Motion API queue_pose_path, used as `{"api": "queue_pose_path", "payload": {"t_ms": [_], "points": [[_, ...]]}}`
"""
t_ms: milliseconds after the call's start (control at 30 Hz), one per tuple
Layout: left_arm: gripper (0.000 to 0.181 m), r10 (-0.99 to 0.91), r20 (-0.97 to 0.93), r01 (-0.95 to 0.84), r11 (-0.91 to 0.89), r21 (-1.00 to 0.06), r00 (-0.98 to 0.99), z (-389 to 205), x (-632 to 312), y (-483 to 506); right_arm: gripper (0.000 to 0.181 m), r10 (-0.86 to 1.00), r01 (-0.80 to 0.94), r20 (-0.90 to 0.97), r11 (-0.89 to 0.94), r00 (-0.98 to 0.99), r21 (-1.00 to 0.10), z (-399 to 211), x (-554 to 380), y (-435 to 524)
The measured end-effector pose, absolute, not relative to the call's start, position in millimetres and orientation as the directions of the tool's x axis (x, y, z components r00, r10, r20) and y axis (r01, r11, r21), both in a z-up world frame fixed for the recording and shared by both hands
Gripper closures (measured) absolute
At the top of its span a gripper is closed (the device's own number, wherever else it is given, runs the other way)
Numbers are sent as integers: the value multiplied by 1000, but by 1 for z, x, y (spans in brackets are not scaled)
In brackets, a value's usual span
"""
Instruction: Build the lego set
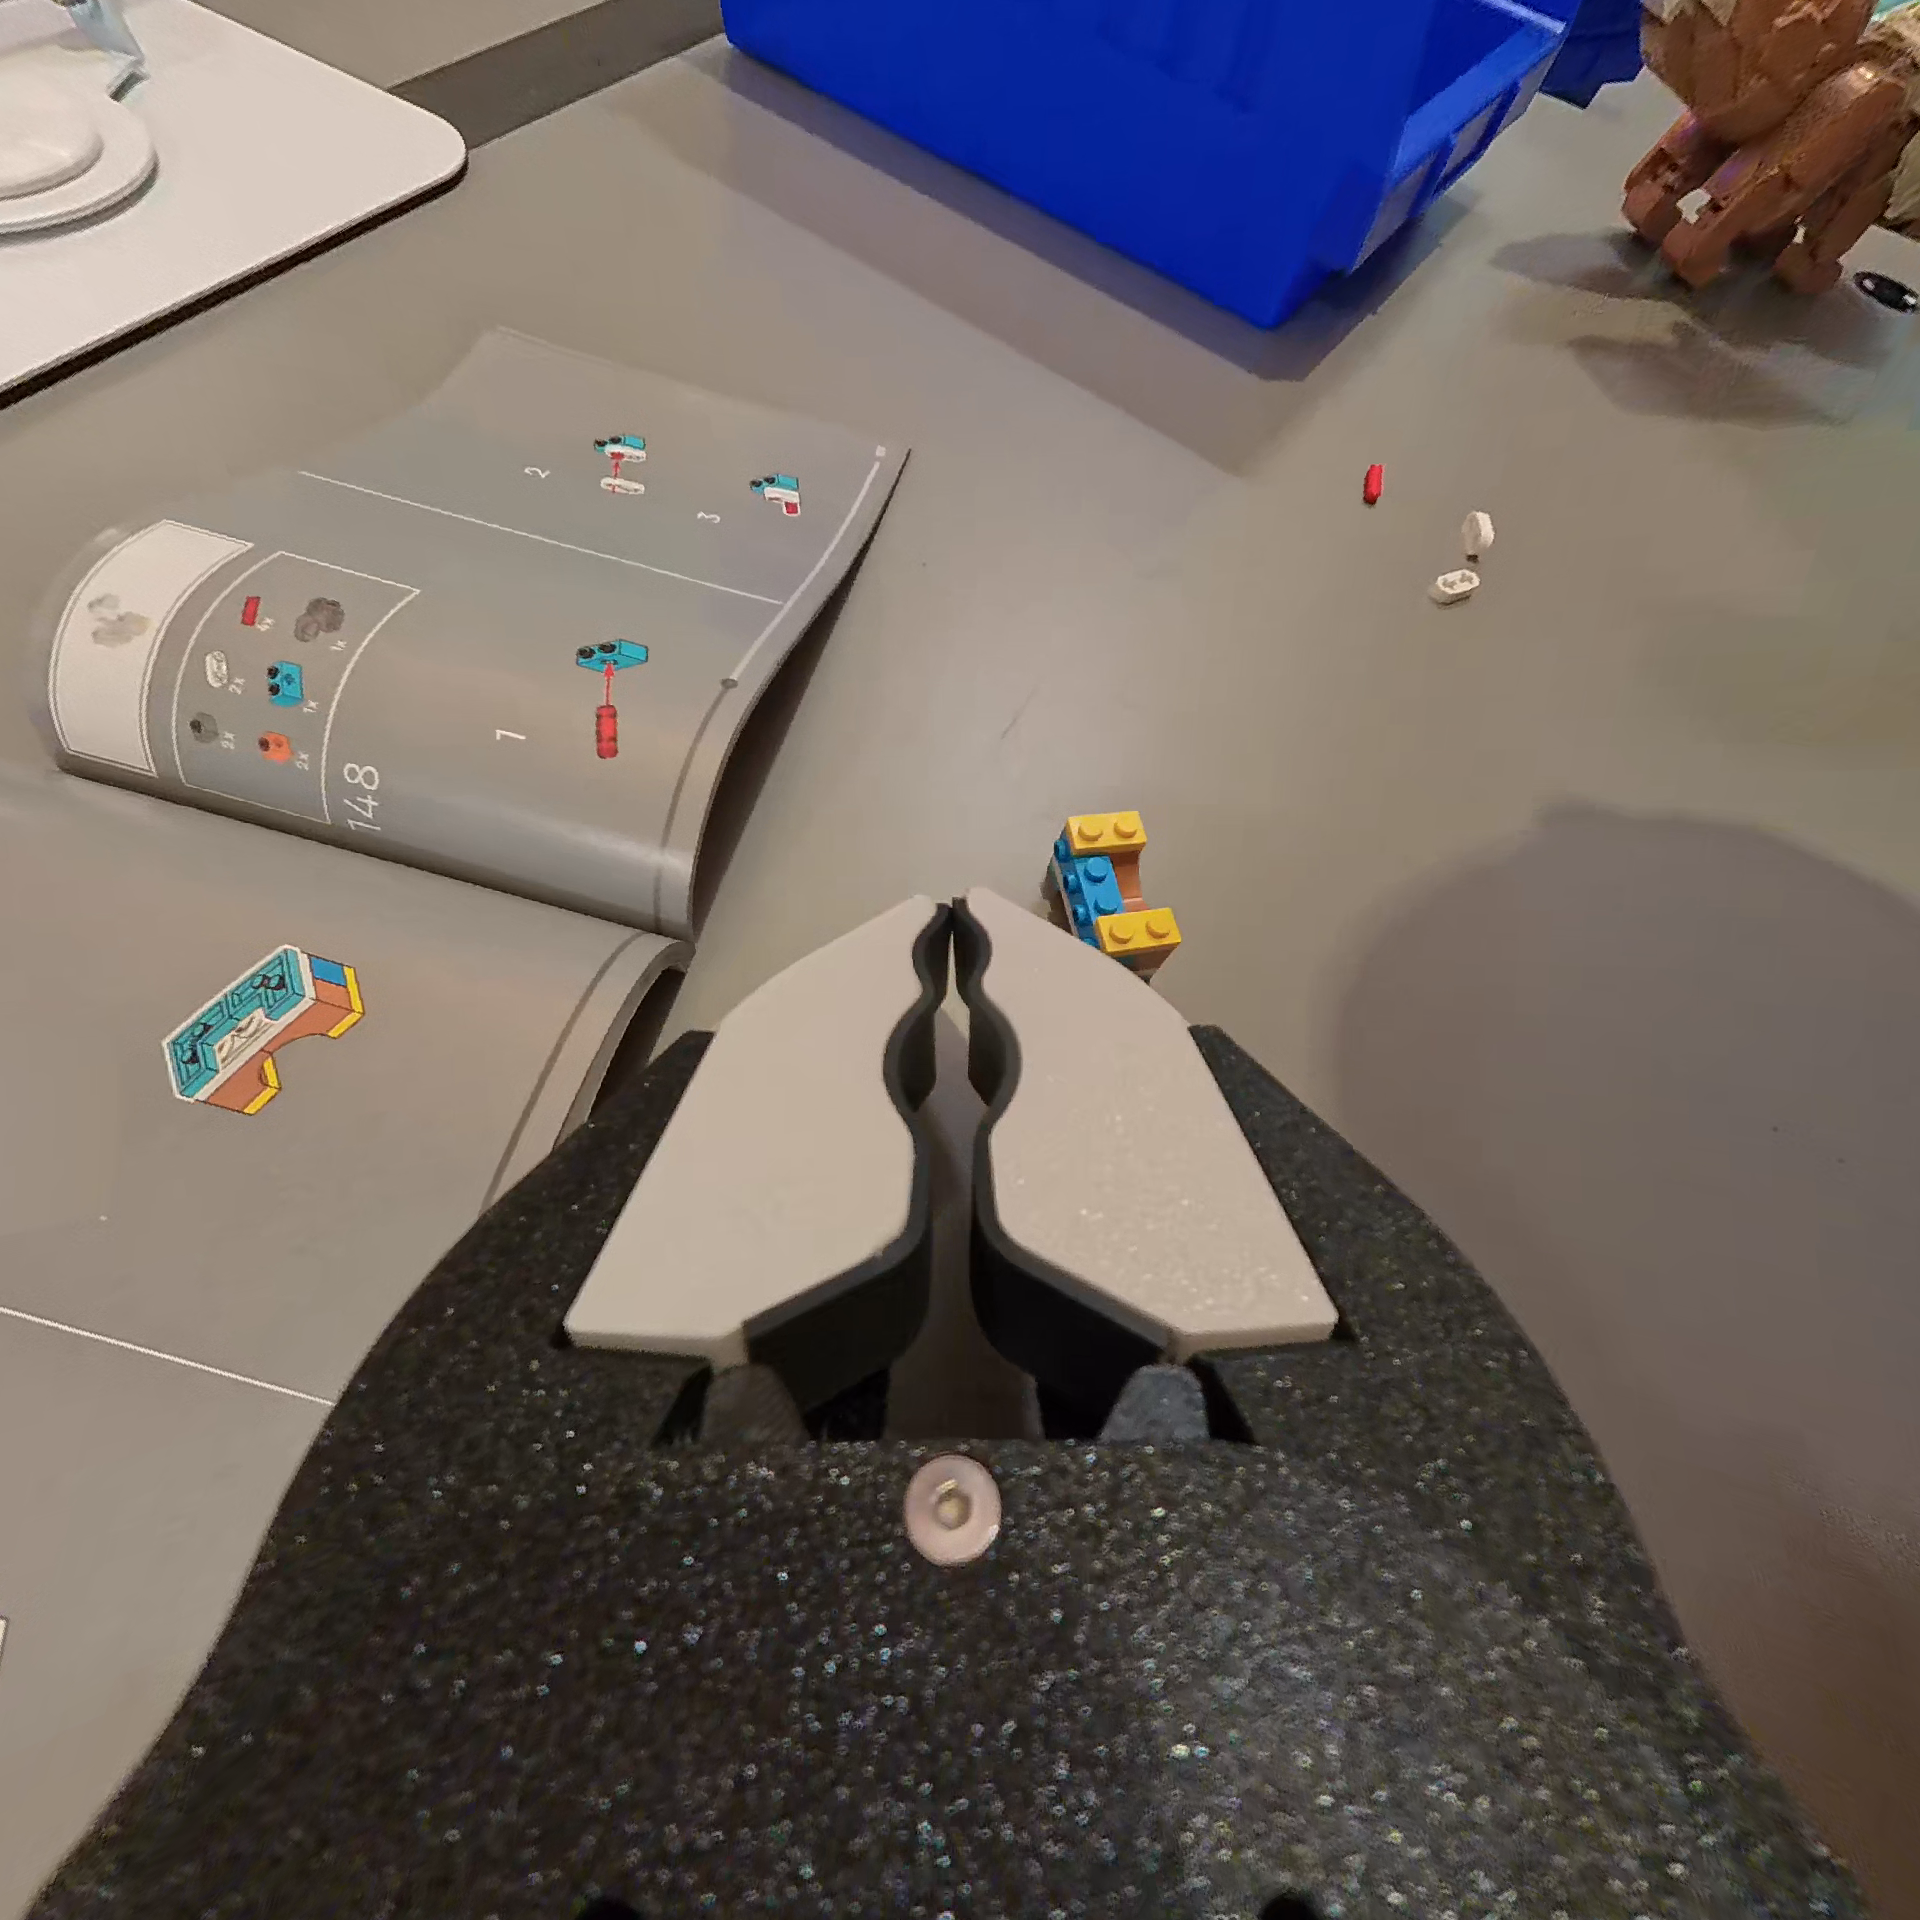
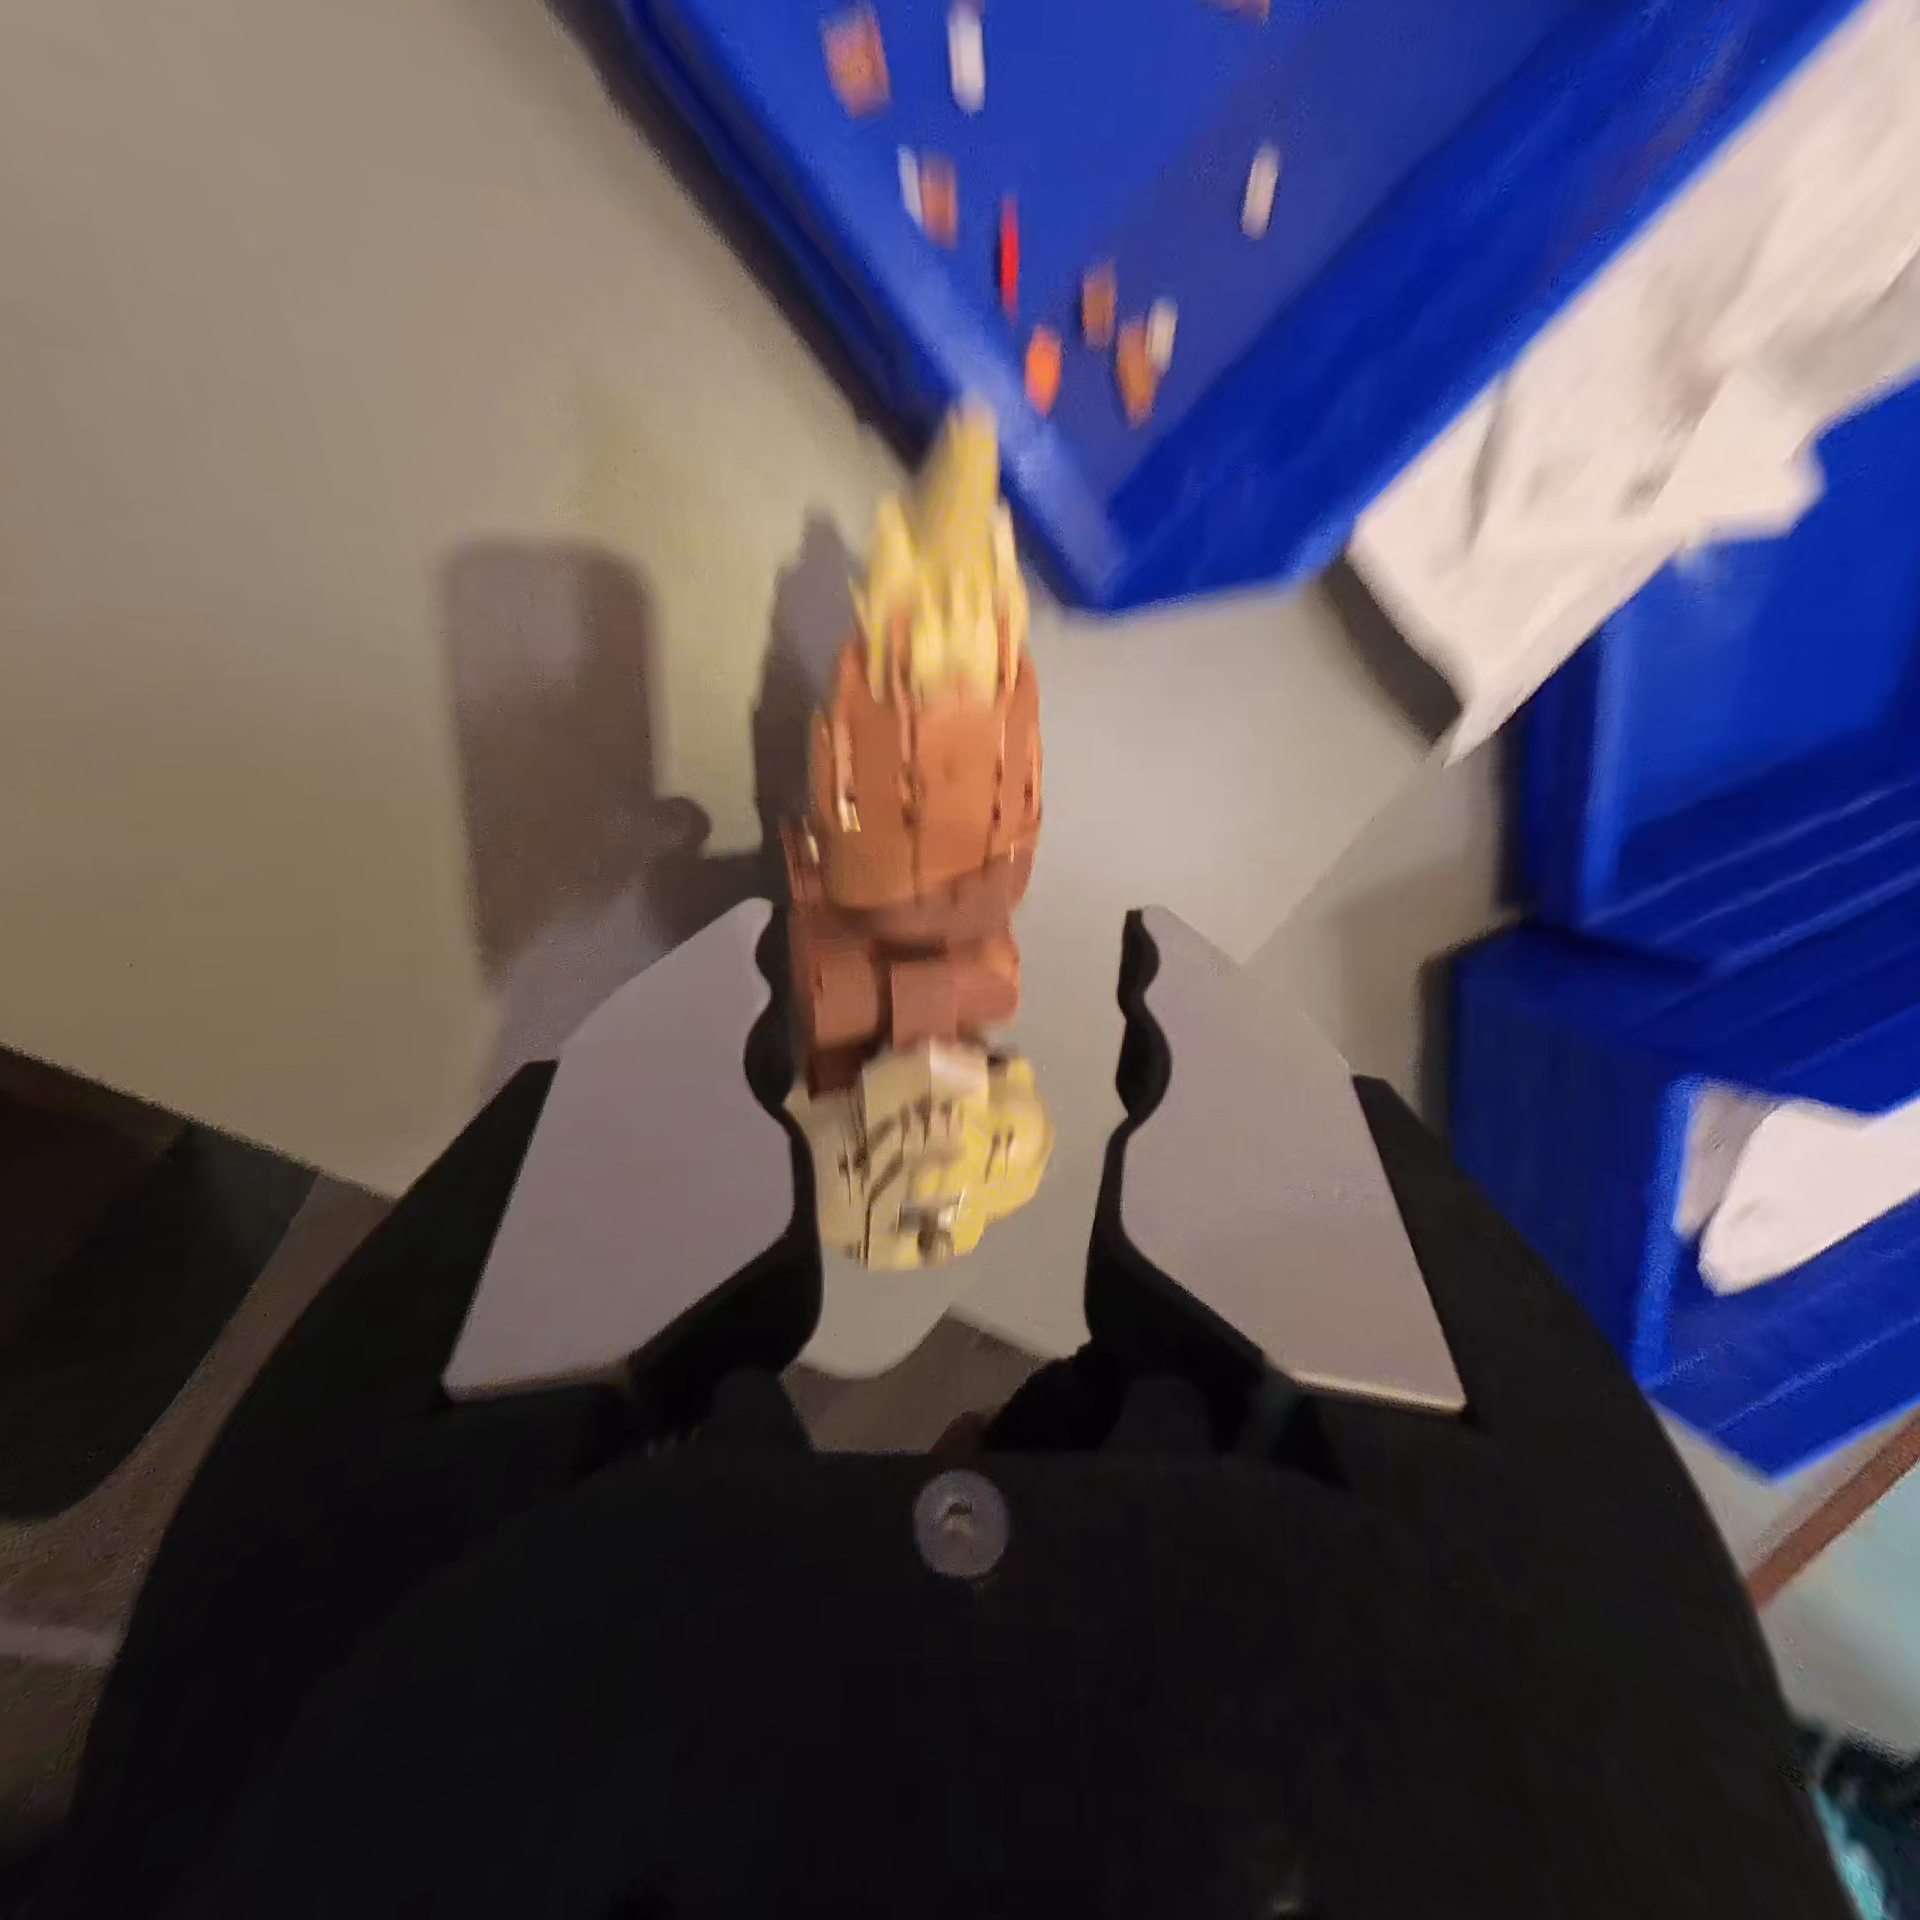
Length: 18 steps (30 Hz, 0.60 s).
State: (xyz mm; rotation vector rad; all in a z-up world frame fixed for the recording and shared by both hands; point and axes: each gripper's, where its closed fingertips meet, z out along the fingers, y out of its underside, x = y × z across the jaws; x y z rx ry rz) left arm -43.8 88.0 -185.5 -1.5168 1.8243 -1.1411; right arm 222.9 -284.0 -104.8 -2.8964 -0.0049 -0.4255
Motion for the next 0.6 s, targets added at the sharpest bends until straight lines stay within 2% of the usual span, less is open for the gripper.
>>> {"api": "queue_pose_path", "payload": {"t_ms": [67, 200, 267, 400, 500, 600], "points": [[181, -961, 116, -542, 40, -839, -251, -187, -43, 87, 124, 68, 157, 306, -948, 949, -276, -94, 206, -238], [181, -969, 42, -489, 86, -868, -245, -178, -43, 84, 122, 276, 354, 309, -906, 910, -233, -126, 166, -165], [180, -962, 59, -404, 55, -913, -265, -154, -39, 68, 122, 341, 406, 257, -873, 904, -270, -142, 141, -142], [179, -885, 37, -242, 87, -966, -464, -111, -26, -9, 128, 367, 385, 127, -818, 922, -427, -167, 92, -121], [175, -836, 13, -292, 177, -940, -548, -129, -13, -48, 126, 356, 359, 104, -791, 929, -495, -190, 81, -112], [174, -822, 75, -353, 159, -922, -565, -146, -9, -65, 124, 343, 302, 33, -771, 939, -561, -206, 76, -103]]}}
